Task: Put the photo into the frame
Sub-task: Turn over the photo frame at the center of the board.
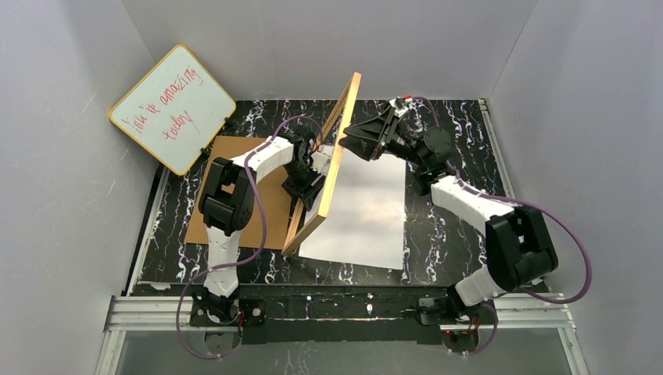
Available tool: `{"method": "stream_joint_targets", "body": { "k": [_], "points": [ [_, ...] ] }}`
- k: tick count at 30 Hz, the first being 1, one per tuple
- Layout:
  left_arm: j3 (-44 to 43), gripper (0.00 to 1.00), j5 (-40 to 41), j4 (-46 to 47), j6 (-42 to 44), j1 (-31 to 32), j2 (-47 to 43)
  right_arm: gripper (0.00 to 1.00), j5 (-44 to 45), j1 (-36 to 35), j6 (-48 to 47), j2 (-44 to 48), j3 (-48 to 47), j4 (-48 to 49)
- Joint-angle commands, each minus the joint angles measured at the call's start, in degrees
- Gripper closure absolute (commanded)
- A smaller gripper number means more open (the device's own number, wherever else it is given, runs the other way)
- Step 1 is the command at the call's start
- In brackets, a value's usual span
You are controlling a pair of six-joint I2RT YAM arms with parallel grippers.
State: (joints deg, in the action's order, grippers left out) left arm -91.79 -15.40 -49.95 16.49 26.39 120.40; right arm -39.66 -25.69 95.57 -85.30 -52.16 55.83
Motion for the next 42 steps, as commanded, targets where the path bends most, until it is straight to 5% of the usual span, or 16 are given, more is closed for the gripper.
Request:
{"method": "stream_joint_targets", "body": {
  "k": [1,7,17,32,42],
  "points": [
    [-3.8,0.34,-9.8,-1.5,1.1,0.7,-5.4,0.38,-2.9,-2.4,-2.7,-6.8,-1.4,-9.2],
    [-5.8,0.16,-7.5,-2.9,2.0,-0.9,-9.2,0.39,-2.3,-4.2,-2.8,-10.0,-5.9,-9.6],
    [-10.1,0.11,-17.1,-5.4,0.5,-2.0,-15.0,0.37,-2.3,-5.6,-5.2,-14.5,-13.7,-14.6],
    [-4.6,0.11,-23.5,5.6,-5.3,-4.3,-21.6,0.13,3.3,-5.8,-30.2,-8.3,-27.4,-57.9],
    [-5.2,0.11,-22.9,7.6,-7.5,-3.7,-19.0,0.11,6.9,-8.6,-33.7,-3.4,-28.7,-69.3]
  ]
}}
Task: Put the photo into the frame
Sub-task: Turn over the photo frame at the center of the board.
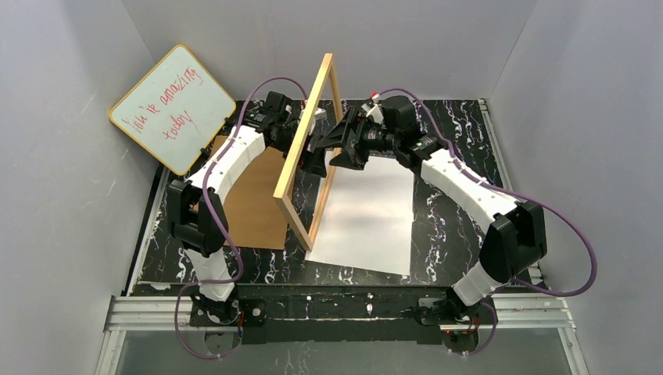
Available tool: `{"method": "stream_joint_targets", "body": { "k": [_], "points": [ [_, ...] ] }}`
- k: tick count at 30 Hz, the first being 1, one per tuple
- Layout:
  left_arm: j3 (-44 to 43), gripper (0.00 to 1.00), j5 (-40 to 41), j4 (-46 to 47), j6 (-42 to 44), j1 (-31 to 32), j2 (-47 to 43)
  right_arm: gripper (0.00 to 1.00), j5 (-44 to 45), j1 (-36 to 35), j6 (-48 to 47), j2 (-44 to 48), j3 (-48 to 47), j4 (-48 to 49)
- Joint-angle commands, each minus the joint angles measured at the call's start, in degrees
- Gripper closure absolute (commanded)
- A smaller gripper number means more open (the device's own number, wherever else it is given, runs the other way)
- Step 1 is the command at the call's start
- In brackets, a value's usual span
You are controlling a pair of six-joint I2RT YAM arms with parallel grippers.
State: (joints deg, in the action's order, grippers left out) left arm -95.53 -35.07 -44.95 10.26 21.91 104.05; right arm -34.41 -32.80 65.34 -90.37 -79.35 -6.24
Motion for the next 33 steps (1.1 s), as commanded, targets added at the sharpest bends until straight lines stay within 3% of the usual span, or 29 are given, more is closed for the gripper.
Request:
{"method": "stream_joint_targets", "body": {
  "k": [1,7,11,14,21,33],
  "points": [
    [-1.6,0.11,-2.6,2.7,-1.3,1.2,-2.1,0.12,1.8,-2.0,-3.3,1.7,-1.8,-7.2],
    [-4.3,0.11,8.0,2.9,-1.9,5.4,0.4,0.11,4.2,-2.6,-4.0,5.0,-3.5,-9.4],
    [-6.9,0.11,14.7,2.8,-4.4,6.0,2.2,0.11,2.8,-3.2,-0.2,7.1,-0.5,-3.6],
    [-7.0,0.11,17.5,4.0,-5.5,6.4,1.9,0.11,3.1,-4.4,2.5,8.4,2.5,1.8],
    [-6.1,0.11,20.1,5.5,-6.6,8.6,1.1,0.11,9.1,-6.8,4.6,13.9,8.2,2.5],
    [-5.5,0.11,31.0,7.2,-7.6,14.9,1.1,0.13,13.0,-9.8,3.1,11.2,2.5,-0.5]
  ]
}}
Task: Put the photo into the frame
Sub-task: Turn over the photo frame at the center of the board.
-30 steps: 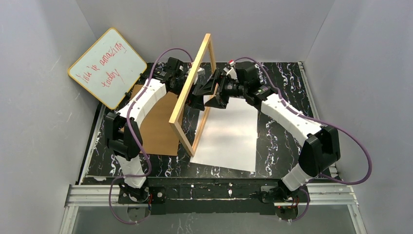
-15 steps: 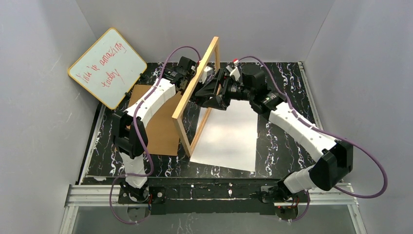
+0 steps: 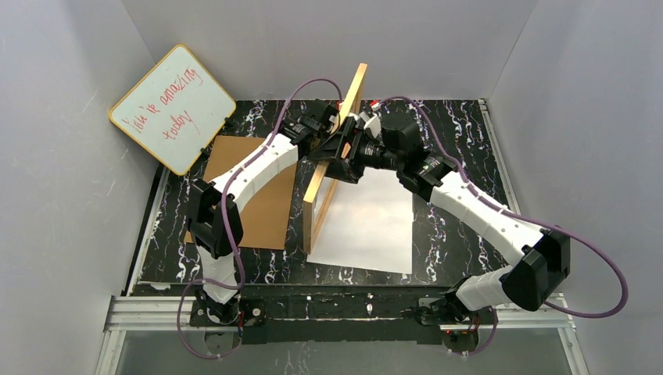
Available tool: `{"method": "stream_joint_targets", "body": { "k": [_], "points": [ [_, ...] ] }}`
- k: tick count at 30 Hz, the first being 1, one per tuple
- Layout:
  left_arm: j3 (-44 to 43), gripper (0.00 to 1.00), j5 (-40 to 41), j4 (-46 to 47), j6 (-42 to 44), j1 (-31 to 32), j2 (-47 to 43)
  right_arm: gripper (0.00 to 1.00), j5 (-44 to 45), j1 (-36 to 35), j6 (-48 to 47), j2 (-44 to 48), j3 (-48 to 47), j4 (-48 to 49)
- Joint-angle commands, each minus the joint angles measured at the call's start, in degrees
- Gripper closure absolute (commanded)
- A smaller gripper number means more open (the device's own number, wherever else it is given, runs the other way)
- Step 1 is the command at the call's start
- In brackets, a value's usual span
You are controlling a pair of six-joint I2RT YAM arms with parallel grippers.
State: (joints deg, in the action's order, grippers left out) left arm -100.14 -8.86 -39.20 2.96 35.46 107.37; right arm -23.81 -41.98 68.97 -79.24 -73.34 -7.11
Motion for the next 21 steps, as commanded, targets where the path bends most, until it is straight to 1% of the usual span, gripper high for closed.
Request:
{"method": "stream_joint_targets", "body": {
  "k": [1,3,4,8,11,13,17,21],
  "points": [
    [-0.8,0.11,5.2,1.5,-0.1,1.8,-2.2,0.13,2.7,-0.7,-0.4,-0.1,-3.5,-0.1],
    [-0.9,0.11,4.9,1.4,-0.1,2.1,-1.9,0.19,2.9,-0.7,-0.2,-0.3,-3.3,0.0],
    [-1.1,0.11,4.9,1.4,-0.1,2.2,-1.8,0.24,3.0,-0.7,0.0,-0.6,-3.2,-0.1],
    [-3.0,0.09,5.8,-0.2,1.1,2.2,-1.9,0.50,3.9,-0.7,-0.3,-0.1,-2.8,0.3],
    [-6.6,0.05,7.8,-3.1,3.0,2.1,-1.7,0.67,5.4,-0.7,-1.7,1.4,-3.0,0.9],
    [-8.8,0.02,9.6,-5.4,4.1,1.9,-1.7,0.76,7.0,-0.5,-4.4,2.4,-5.7,-1.8],
    [-11.9,0.02,10.5,-8.8,5.8,-0.5,-2.6,0.86,8.9,0.3,-12.1,2.8,-15.8,-11.8],
    [-11.9,0.02,10.1,-10.0,7.3,-4.0,-3.9,0.91,8.1,1.5,-19.5,0.6,-25.9,-24.9]
  ]
}}
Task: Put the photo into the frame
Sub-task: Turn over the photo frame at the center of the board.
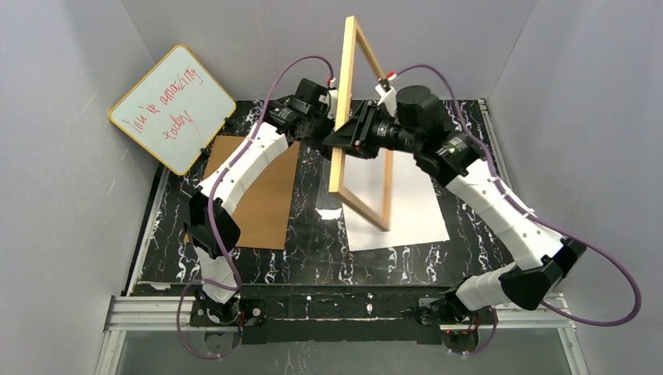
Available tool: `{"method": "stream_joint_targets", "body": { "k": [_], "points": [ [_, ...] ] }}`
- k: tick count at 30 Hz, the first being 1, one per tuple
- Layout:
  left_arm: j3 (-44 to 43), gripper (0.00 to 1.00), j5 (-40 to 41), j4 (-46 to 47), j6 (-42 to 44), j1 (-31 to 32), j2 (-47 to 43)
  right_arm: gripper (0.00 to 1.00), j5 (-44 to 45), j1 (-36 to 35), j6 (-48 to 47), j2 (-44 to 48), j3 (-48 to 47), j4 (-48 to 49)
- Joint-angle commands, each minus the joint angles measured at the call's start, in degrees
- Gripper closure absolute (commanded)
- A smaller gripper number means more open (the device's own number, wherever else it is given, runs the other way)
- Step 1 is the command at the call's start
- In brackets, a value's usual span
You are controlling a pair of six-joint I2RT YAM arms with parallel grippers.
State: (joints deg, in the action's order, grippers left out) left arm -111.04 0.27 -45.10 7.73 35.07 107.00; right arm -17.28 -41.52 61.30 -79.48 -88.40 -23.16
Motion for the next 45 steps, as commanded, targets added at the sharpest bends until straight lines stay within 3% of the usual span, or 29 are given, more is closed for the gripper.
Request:
{"method": "stream_joint_targets", "body": {
  "k": [1,4,8,11,19,24,29,38,45],
  "points": [
    [-0.4,0.02,0.5,-4.2,2.8,-4.4,-3.8,0.93,2.2,1.4,-13.0,0.4,-12.5,-11.7],
    [2.8,0.02,-0.3,-4.4,4.3,-5.1,-4.3,0.98,3.6,5.0,-14.8,-0.3,-15.3,-19.9],
    [9.7,0.02,-3.8,-2.7,5.5,-5.0,-4.9,0.99,-0.4,15.4,-17.2,0.5,-14.1,-22.0],
    [12.7,0.02,-4.3,-1.5,5.3,-5.0,-4.4,0.99,-9.1,22.2,-19.8,0.4,-12.1,-19.5],
    [14.2,0.02,-6.0,0.0,4.8,-4.6,-4.4,0.99,-14.8,32.4,-26.3,-5.3,-15.6,-23.6],
    [17.7,0.02,-5.7,1.3,5.0,-3.8,-4.3,0.99,-9.1,33.9,-29.5,-7.4,-11.4,-28.8],
    [20.1,0.02,-5.1,2.2,5.0,-3.8,-3.8,0.99,-7.4,34.0,-29.5,-6.5,-0.7,-24.3],
    [27.3,0.02,-6.5,4.8,2.3,-3.8,-2.3,0.99,-3.5,33.9,-30.9,-6.9,9.5,-19.4],
    [29.7,0.02,-6.6,7.6,-1.7,-4.0,1.1,0.91,-1.9,33.6,-28.4,-7.3,21.6,-13.3]
  ]
}}
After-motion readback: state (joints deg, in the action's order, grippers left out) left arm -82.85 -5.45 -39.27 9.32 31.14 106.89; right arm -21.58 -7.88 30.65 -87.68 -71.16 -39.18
